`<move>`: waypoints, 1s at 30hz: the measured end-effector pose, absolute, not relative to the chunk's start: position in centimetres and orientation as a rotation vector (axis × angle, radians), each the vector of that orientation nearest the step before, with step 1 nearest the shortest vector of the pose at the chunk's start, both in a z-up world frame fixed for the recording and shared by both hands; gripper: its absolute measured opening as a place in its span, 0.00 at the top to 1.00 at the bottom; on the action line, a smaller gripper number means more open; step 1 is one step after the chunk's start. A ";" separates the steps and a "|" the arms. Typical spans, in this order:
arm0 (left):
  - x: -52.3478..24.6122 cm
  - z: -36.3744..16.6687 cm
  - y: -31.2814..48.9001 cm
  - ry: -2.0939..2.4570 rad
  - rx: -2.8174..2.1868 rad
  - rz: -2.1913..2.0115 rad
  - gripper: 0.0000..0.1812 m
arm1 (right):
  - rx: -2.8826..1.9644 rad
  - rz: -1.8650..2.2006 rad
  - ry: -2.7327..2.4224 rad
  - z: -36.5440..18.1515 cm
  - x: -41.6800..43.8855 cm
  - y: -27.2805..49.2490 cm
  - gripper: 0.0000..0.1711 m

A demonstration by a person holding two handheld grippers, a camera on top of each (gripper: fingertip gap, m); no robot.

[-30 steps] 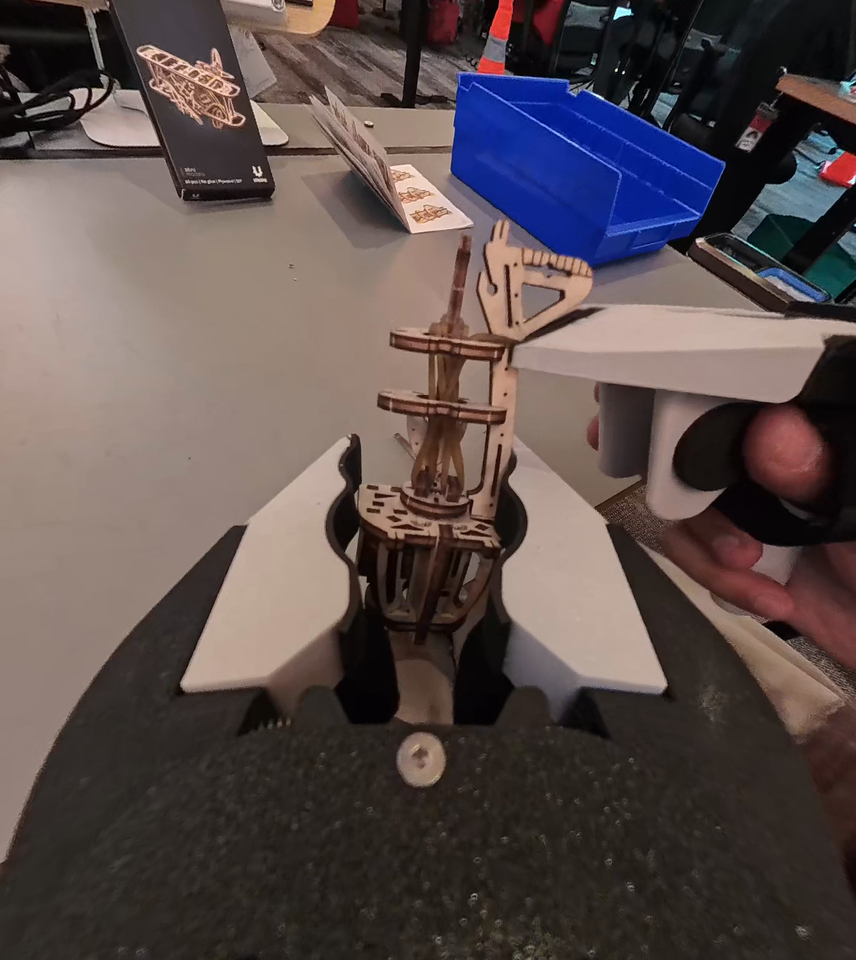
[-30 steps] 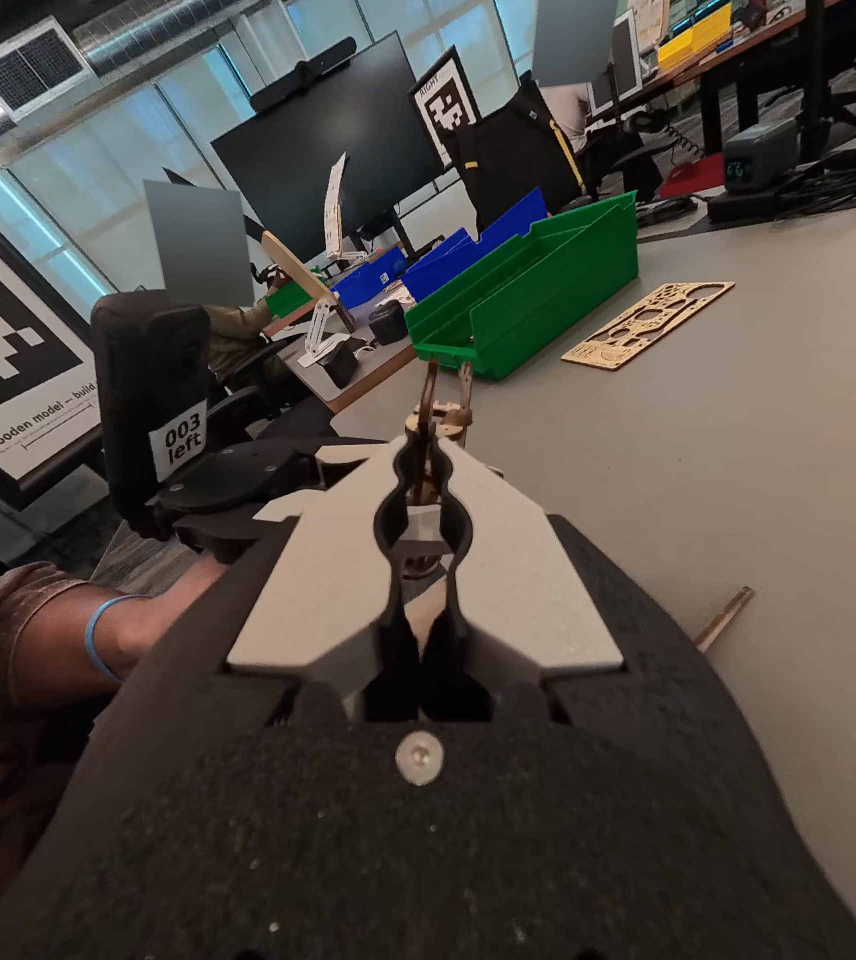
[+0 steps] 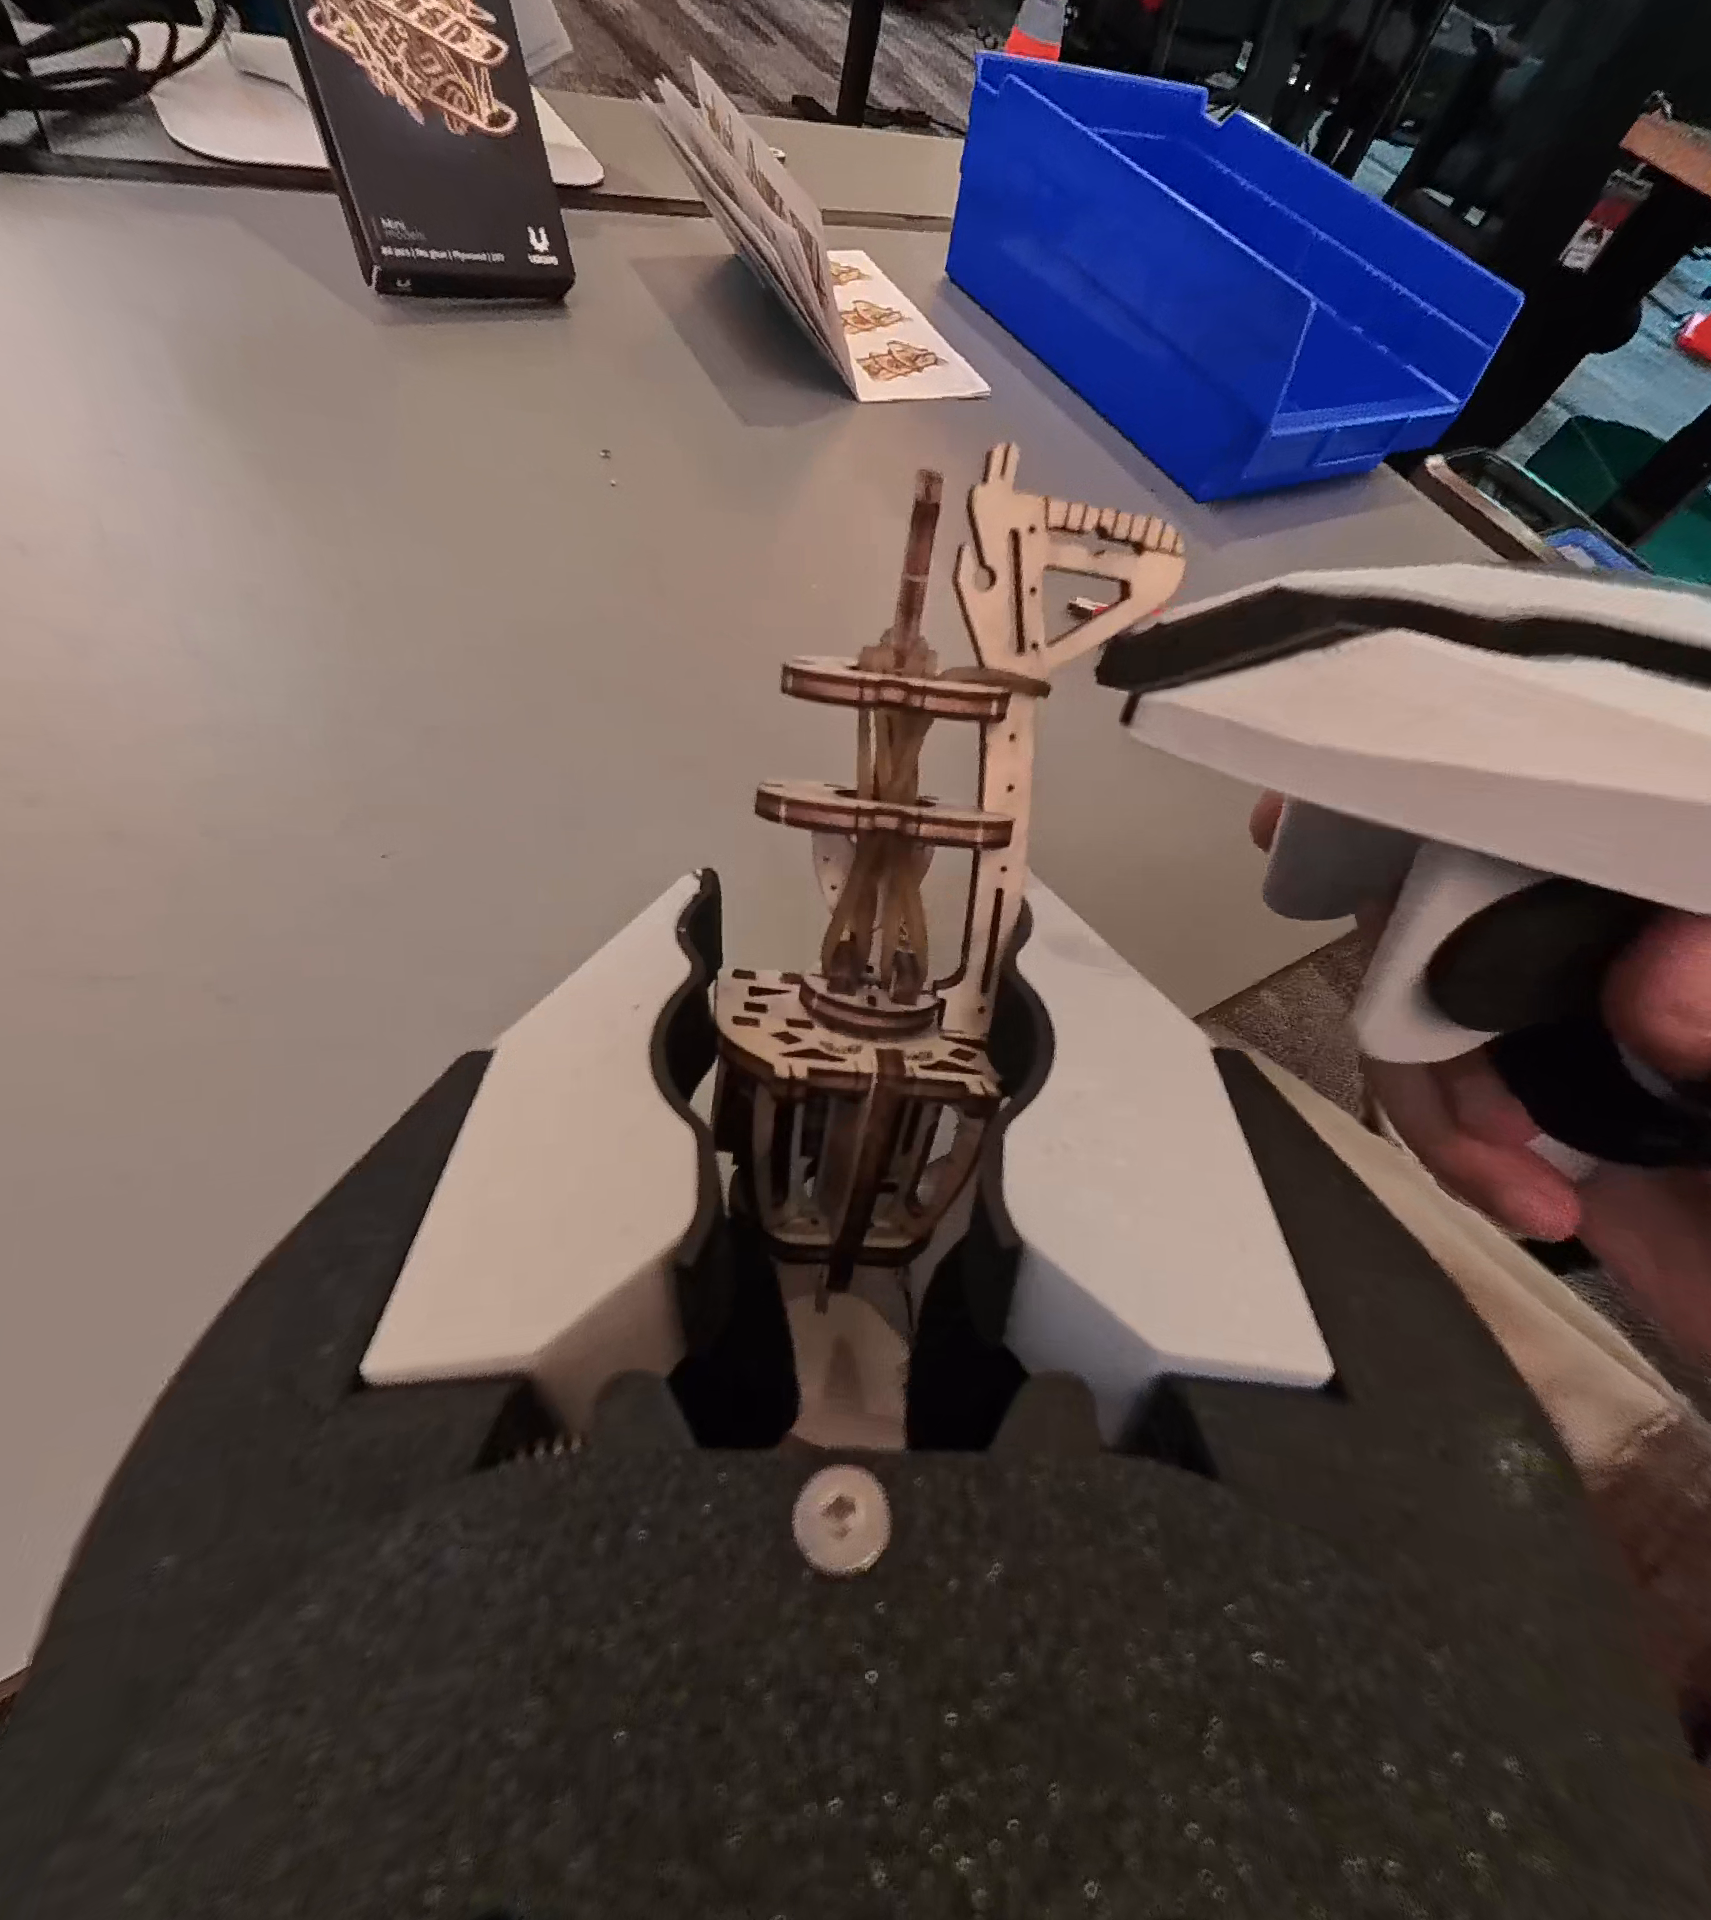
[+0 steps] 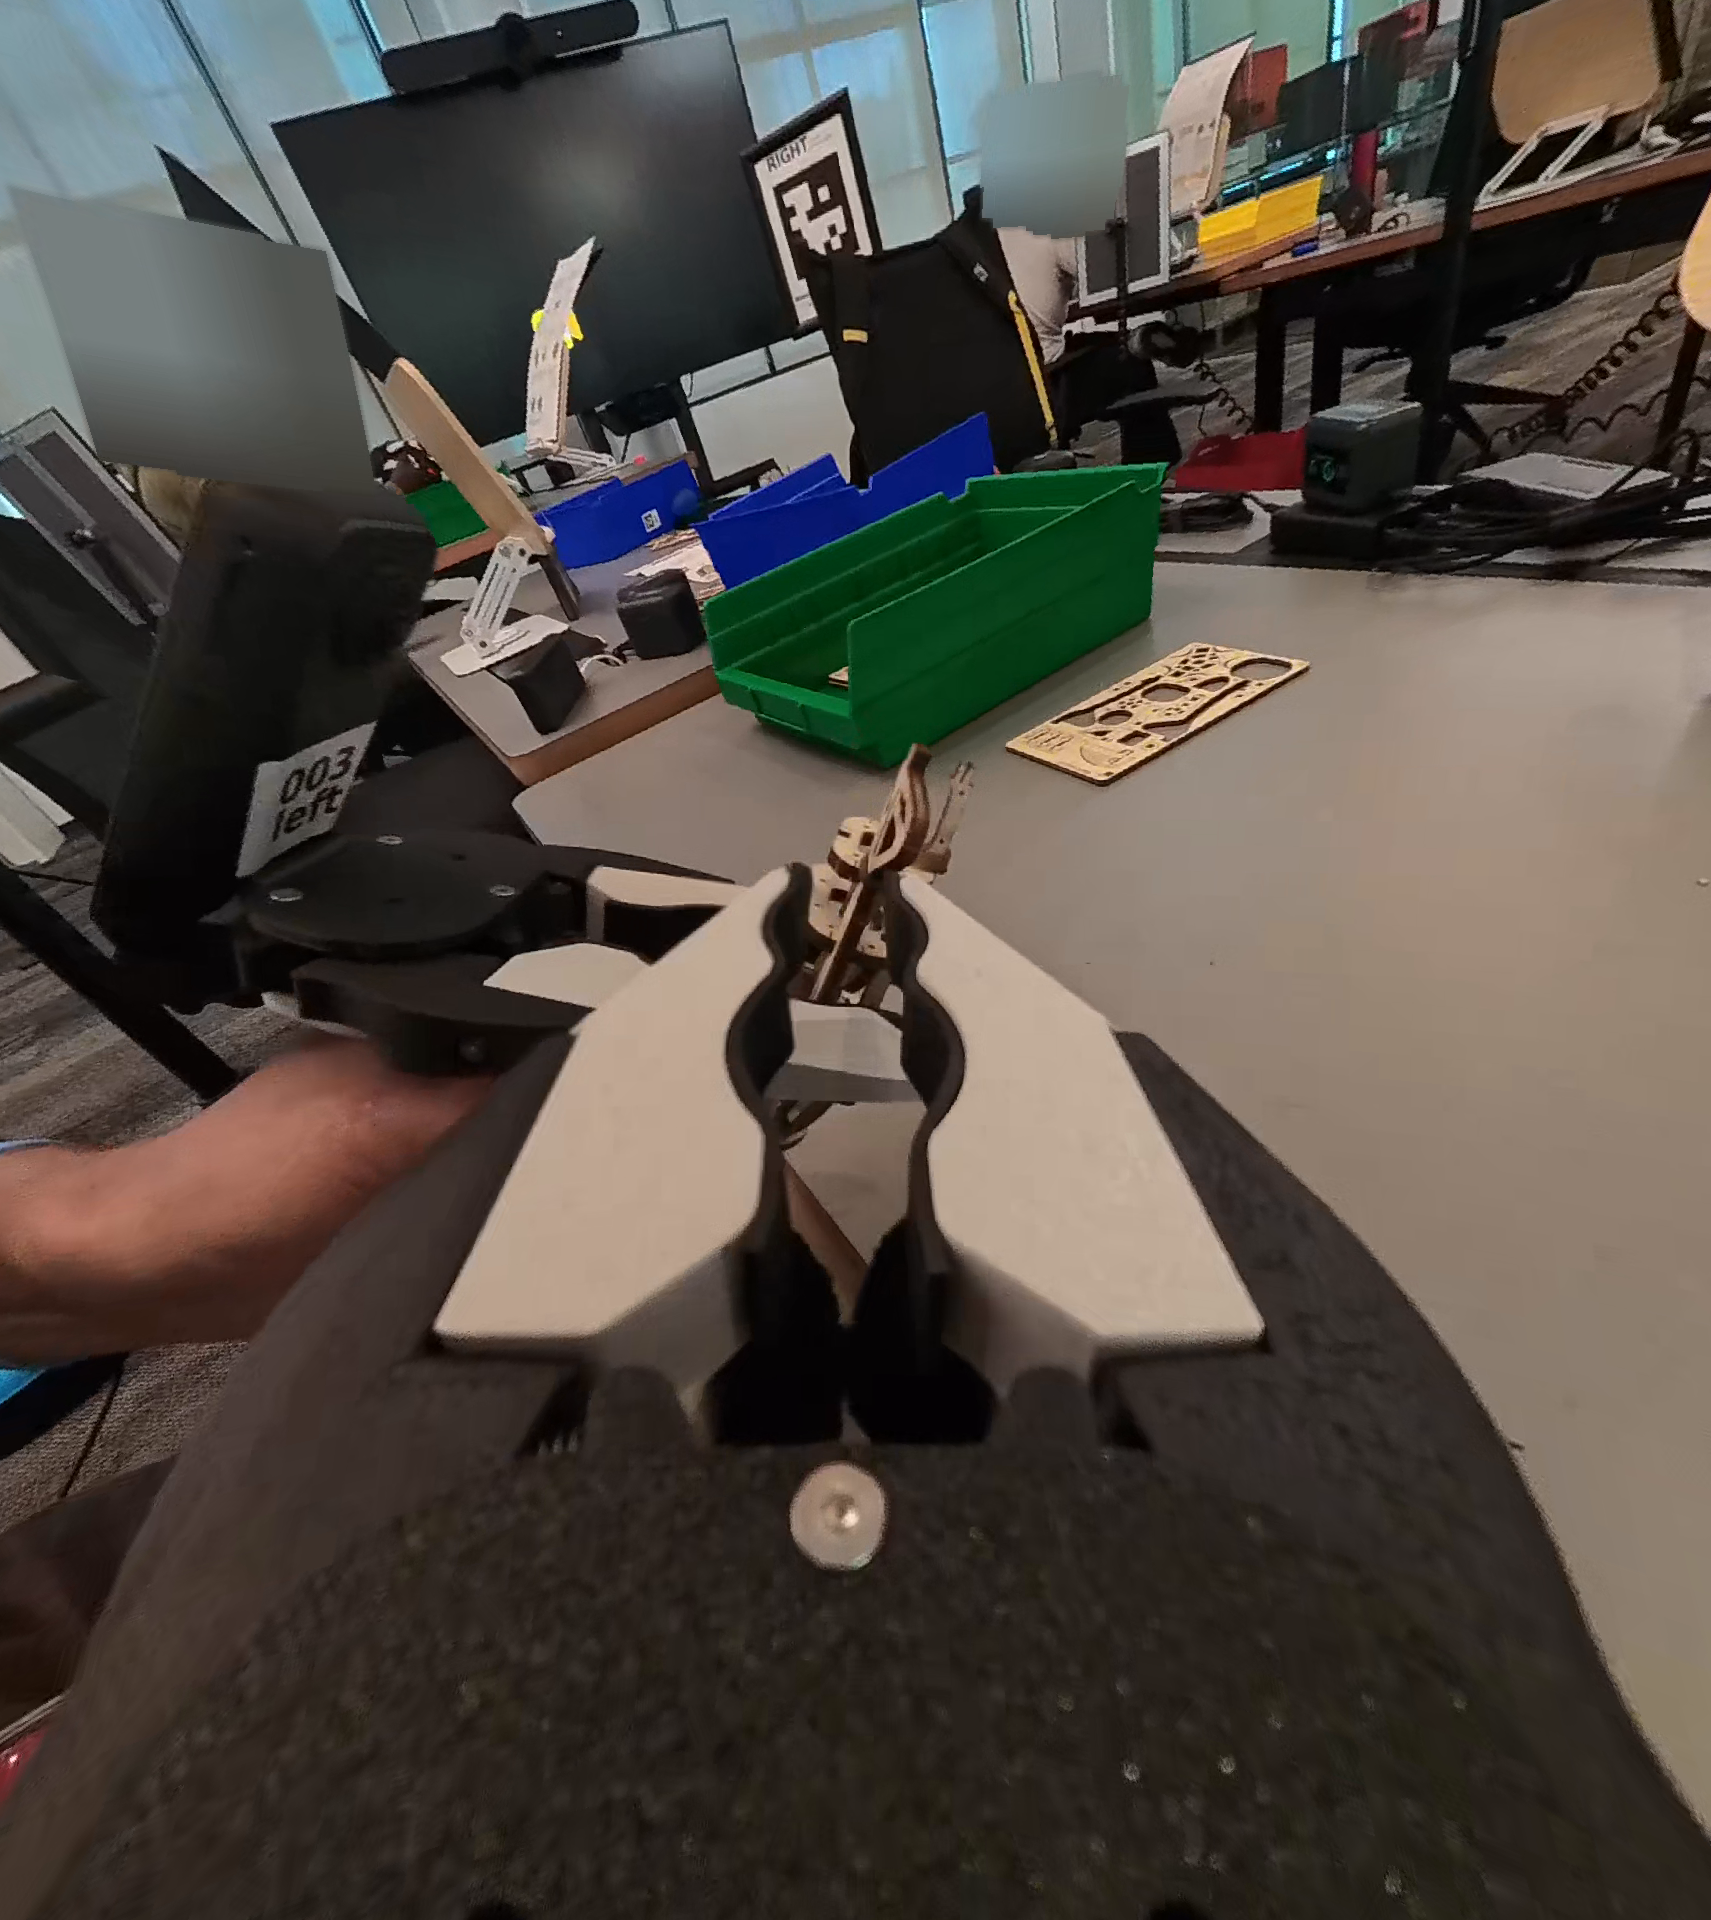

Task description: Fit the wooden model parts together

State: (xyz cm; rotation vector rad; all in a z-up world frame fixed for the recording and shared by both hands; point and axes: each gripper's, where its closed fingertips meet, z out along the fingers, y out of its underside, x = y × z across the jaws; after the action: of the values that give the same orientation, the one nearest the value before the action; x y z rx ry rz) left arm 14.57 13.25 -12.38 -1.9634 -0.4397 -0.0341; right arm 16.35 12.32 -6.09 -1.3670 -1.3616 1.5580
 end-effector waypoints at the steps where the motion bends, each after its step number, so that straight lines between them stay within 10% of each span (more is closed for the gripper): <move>1: 14.6 -12.4 13.3 -0.428 -1.968 -0.021 0.73 | -1.383 1.558 -1.358 -6.2 16.3 12.4 0.94; 30: 13.8 -12.4 13.1 -0.416 -1.966 0.071 0.73 | -1.446 1.658 -1.310 -6.3 16.1 12.5 0.92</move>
State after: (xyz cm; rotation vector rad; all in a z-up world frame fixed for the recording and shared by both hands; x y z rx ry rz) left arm 13.84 13.14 -12.43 -1.9663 -0.4163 0.0708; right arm 16.10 12.46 -6.26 -1.4459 -1.3098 1.6578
